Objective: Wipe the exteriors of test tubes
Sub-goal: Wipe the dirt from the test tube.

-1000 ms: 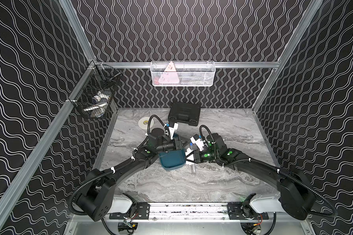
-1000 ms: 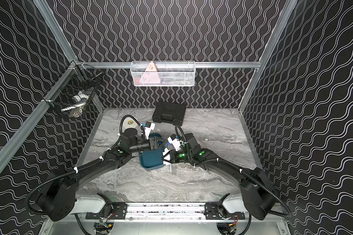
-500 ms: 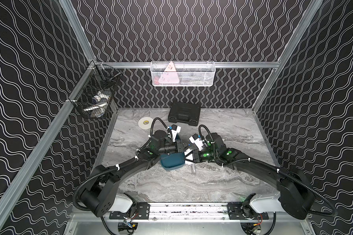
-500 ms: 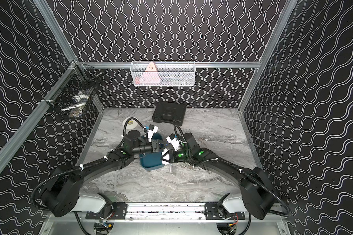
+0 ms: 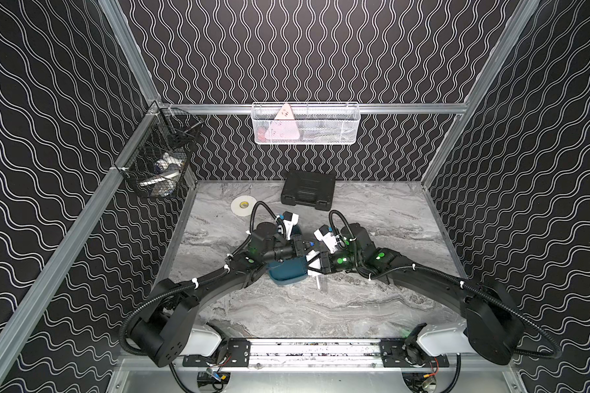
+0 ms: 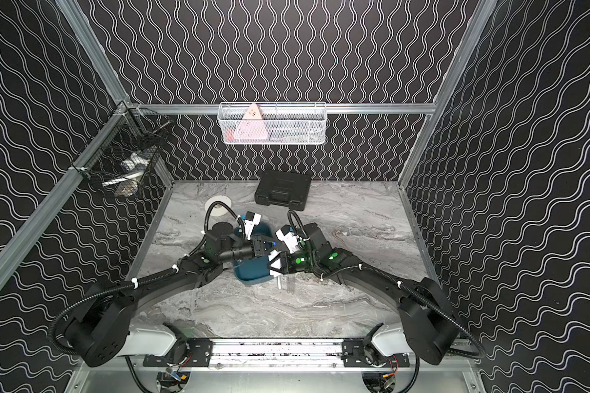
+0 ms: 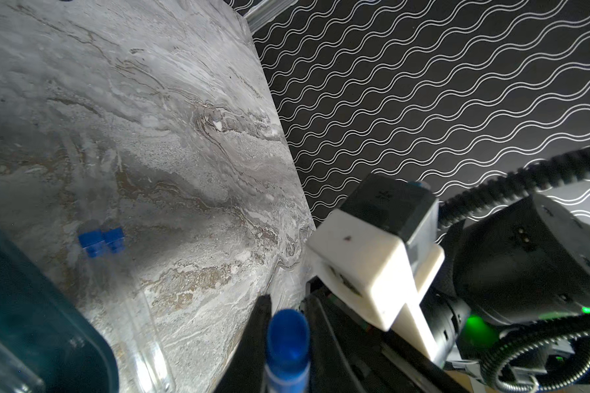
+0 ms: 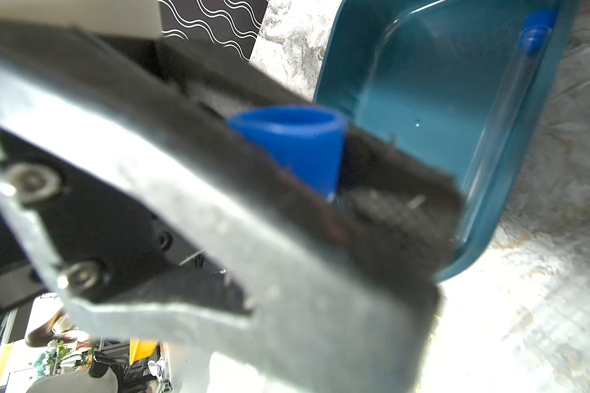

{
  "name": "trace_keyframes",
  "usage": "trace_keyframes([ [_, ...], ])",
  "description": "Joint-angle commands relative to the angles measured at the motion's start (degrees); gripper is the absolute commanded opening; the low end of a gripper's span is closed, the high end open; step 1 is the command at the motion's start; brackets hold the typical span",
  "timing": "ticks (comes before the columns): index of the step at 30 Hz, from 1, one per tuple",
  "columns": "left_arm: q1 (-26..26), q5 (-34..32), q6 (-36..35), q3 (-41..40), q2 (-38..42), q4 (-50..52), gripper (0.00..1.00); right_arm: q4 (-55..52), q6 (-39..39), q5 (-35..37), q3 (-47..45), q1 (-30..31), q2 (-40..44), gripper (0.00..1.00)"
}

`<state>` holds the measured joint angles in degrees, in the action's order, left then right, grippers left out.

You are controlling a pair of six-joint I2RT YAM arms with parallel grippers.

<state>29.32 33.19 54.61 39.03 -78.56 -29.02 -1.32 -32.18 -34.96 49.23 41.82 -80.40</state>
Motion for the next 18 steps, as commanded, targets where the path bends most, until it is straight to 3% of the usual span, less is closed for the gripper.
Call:
trace_keyframes([
  [1,-0.1,-3.7,1.5,-1.1,0.6,0.2,0.1,3.1,0.9,-0.3,2.3,-0.3,-1.2,0.19],
  [7,-0.5,-4.0,4.2,-1.4,0.4,-1.5,0.12,5.9,-0.8,-1.9,3.4,-0.1,-4.1,0.19],
  [18,-2.6,-2.6,6.6,-1.9,-1.1,-5.2,0.13,13.0,-7.7,-1.1,-9.3,2.2,2.2,0.19],
])
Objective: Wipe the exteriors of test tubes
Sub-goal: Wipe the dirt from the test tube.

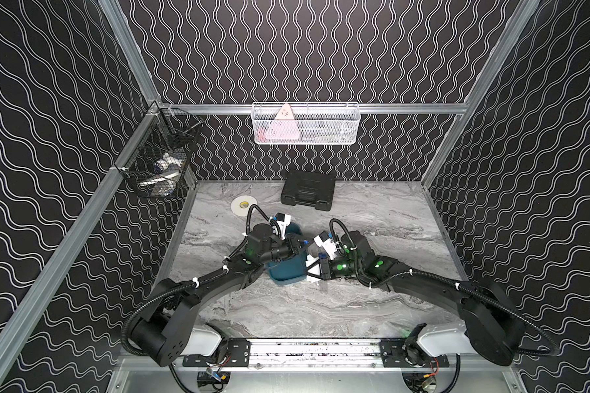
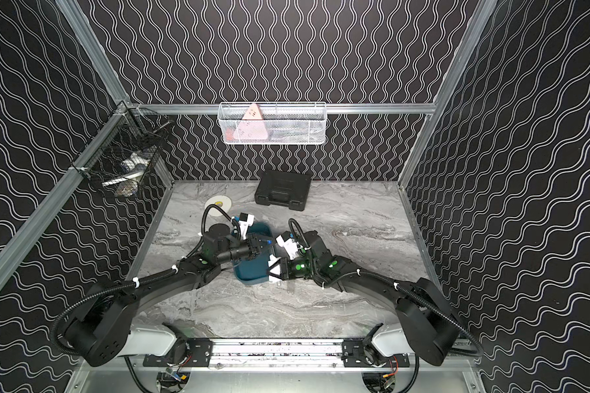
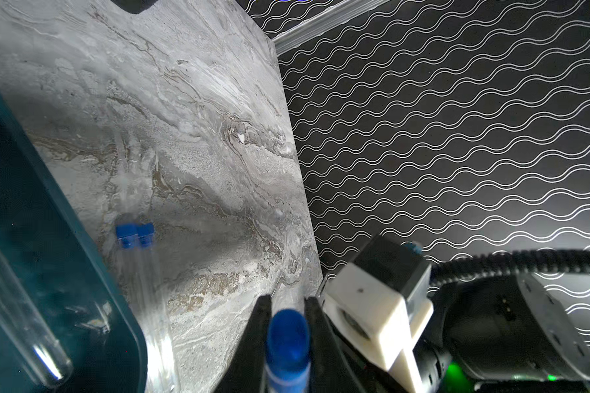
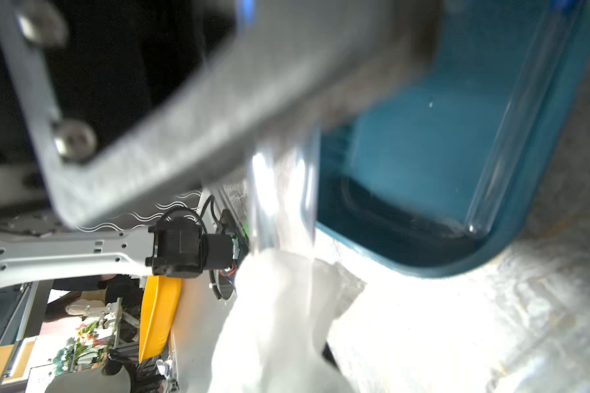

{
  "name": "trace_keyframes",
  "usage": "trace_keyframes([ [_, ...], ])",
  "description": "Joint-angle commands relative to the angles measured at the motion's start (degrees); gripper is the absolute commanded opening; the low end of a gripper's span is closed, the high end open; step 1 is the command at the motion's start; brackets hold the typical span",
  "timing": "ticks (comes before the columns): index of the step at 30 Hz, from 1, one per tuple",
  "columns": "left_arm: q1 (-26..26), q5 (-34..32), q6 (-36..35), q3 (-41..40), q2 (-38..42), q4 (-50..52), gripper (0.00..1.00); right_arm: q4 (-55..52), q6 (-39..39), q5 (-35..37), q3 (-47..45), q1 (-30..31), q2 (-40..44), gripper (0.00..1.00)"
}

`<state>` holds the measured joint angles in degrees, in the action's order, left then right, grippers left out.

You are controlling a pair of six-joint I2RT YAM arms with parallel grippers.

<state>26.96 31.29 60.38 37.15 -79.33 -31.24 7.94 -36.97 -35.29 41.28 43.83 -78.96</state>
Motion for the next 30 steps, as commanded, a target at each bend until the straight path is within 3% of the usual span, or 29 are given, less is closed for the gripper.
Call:
trace_keyframes([
  [1,-0.2,-0.5,0.9,-0.1,-0.5,-3.2,0.13,3.8,-3.0,-0.6,-1.5,0.2,0.7,0.19],
  [14,-0.3,0.3,1.9,-0.2,-0.3,-4.2,0.14,-0.2,3.6,-4.3,11.5,-3.8,-7.2,0.19],
  [25,-1.5,0.7,1.4,0.0,-0.1,-3.7,0.14,6.5,-4.1,-1.9,-1.0,0.8,-1.5,0.19],
  [30,-1.8,1.0,1.0,0.2,0.1,-3.0,0.15,5.1,-2.4,-0.7,0.0,0.9,-1.5,0.19],
])
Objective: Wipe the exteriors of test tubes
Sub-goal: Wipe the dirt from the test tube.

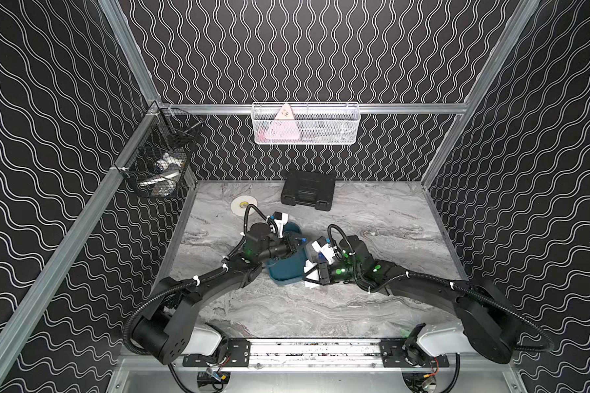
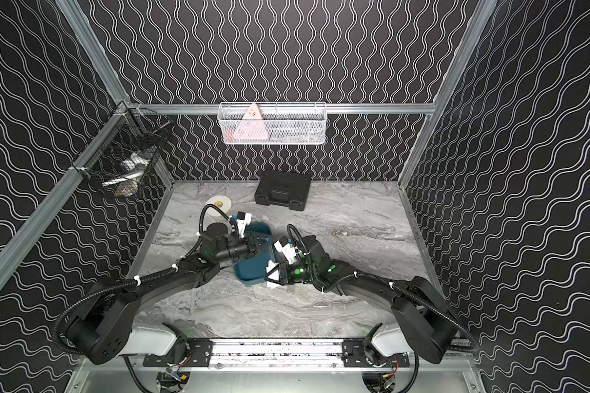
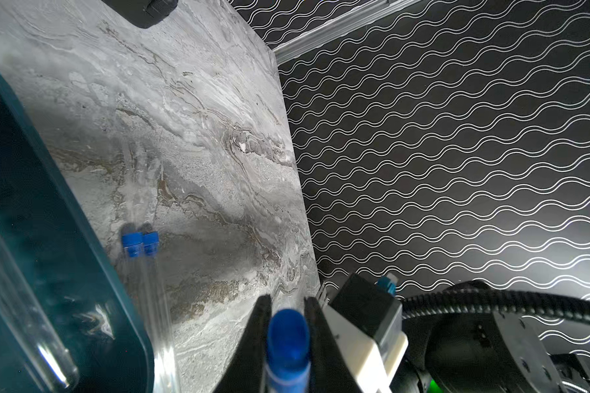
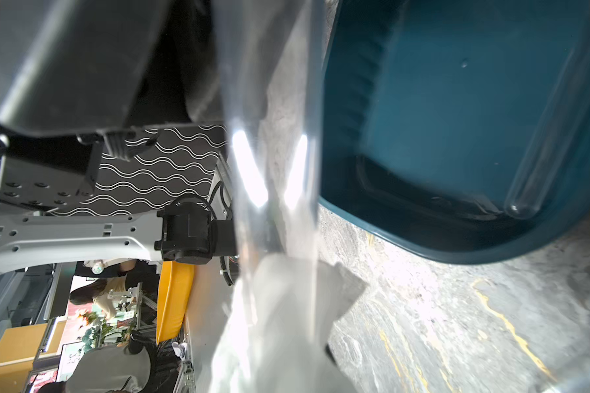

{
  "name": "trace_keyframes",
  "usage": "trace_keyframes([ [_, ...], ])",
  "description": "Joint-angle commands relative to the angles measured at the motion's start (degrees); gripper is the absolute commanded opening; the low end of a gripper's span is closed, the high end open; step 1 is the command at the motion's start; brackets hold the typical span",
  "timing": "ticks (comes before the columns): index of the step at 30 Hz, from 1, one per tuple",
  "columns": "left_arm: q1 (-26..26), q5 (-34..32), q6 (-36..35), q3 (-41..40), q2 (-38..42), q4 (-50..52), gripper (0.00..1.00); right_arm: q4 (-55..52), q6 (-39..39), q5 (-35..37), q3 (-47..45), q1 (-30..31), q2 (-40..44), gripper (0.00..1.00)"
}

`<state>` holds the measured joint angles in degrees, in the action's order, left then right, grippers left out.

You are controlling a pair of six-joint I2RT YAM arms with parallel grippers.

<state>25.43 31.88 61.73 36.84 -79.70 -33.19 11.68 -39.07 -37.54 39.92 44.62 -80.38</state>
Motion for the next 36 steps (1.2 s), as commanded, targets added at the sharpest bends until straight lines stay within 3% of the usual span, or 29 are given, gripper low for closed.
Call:
trace_keyframes([
  [1,-0.2,0.5,-0.5,0.6,0.6,-0.9,0.15,-0.5,1.1,1.9,3.2,-0.2,-0.7,0.19],
  [4,-0.2,0.8,-0.9,0.8,0.9,-0.2,0.15,-3.5,4.3,-0.2,8.8,-2.2,-3.7,0.19],
  [8,-0.3,1.3,-0.9,0.9,1.0,0.1,0.15,0.6,3.0,-5.9,13.3,-6.6,-7.6,0.19],
  [12,-0.3,1.3,-1.0,1.1,1.2,0.1,0.15,-0.8,3.7,-6.1,15.0,-7.2,-8.5,0.19],
  [21,-1.3,1.6,-1.1,1.6,0.0,-0.4,0.16,10.3,-5.8,-2.7,-0.4,-0.6,-2.4,0.19],
  [24,-1.6,2.0,-1.1,1.6,-0.3,-0.6,0.16,10.5,-5.7,-1.6,-1.9,-0.4,-2.0,0.19],
  [29,-1.5,2.6,-1.4,1.6,0.0,0.1,0.16,2.7,1.4,-2.3,6.6,-2.8,-4.2,0.19],
  [36,-1.6,2.7,-1.9,1.3,1.4,1.6,0.16,-2.6,5.2,-6.7,18.4,-6.5,-10.6,0.18],
])
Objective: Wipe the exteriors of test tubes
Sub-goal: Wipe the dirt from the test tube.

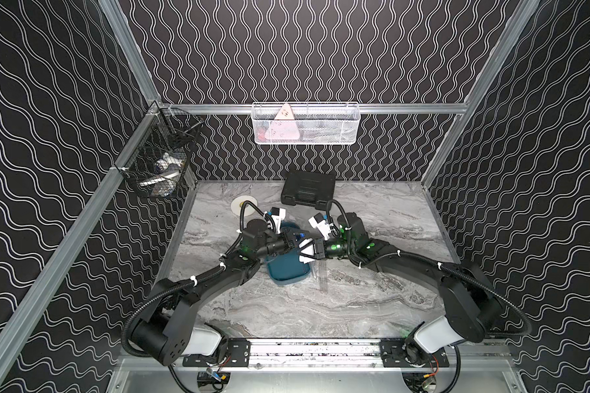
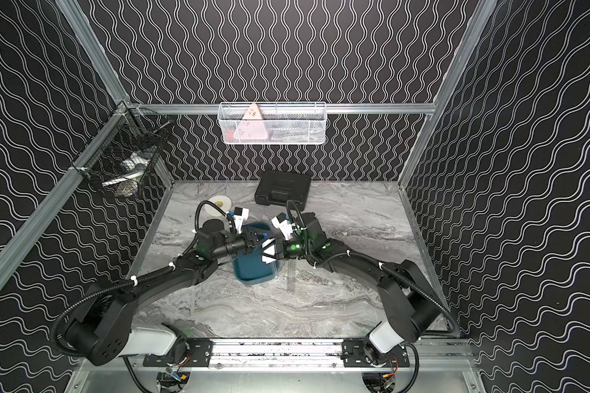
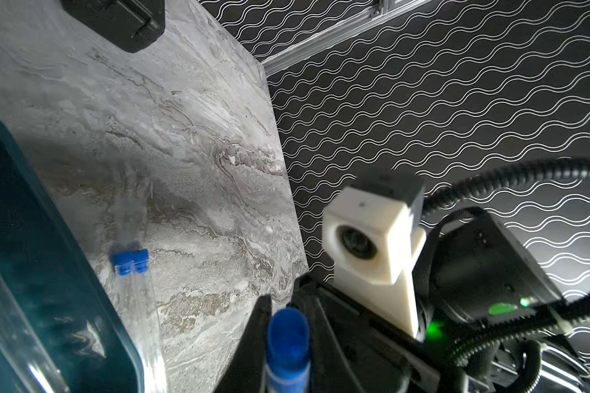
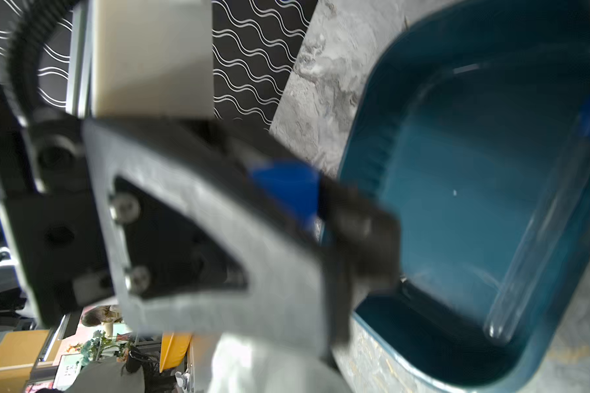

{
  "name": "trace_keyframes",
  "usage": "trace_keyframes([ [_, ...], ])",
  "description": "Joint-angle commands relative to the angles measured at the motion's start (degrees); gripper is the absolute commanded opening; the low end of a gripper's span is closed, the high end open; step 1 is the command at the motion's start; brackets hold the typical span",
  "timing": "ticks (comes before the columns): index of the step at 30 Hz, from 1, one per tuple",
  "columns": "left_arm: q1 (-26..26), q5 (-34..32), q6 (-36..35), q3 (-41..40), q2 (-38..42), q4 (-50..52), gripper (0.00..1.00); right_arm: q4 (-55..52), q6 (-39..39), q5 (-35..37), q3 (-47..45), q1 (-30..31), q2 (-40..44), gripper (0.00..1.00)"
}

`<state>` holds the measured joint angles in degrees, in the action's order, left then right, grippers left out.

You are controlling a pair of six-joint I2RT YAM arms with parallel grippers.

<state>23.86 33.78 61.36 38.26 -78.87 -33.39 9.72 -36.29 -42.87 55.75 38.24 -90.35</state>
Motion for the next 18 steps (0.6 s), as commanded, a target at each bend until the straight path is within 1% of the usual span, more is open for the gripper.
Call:
trace_keyframes([
  [1,0.0,0.7,-1.7,0.0,0.7,2.1,0.16,-1.1,2.5,-1.3,2.7,0.4,-0.7,0.18],
  [4,-0.1,0.5,-2.3,0.5,0.8,3.0,0.16,-2.0,2.6,1.0,-0.3,2.8,1.1,0.19],
  [10,-0.4,0.6,-2.7,1.1,0.2,3.2,0.16,7.8,-6.3,5.4,-14.6,7.6,7.6,0.19],
  [12,-0.4,0.9,-2.6,1.0,0.0,2.9,0.16,8.6,-7.3,6.5,-16.9,8.0,8.9,0.19],
  [15,-0.4,0.8,-2.7,1.0,0.1,3.3,0.16,4.5,-3.8,8.6,-14.8,8.0,9.2,0.19],
  [18,-0.5,1.0,-2.8,0.9,0.3,3.6,0.16,-1.1,1.3,8.1,-7.9,6.8,6.7,0.19],
])
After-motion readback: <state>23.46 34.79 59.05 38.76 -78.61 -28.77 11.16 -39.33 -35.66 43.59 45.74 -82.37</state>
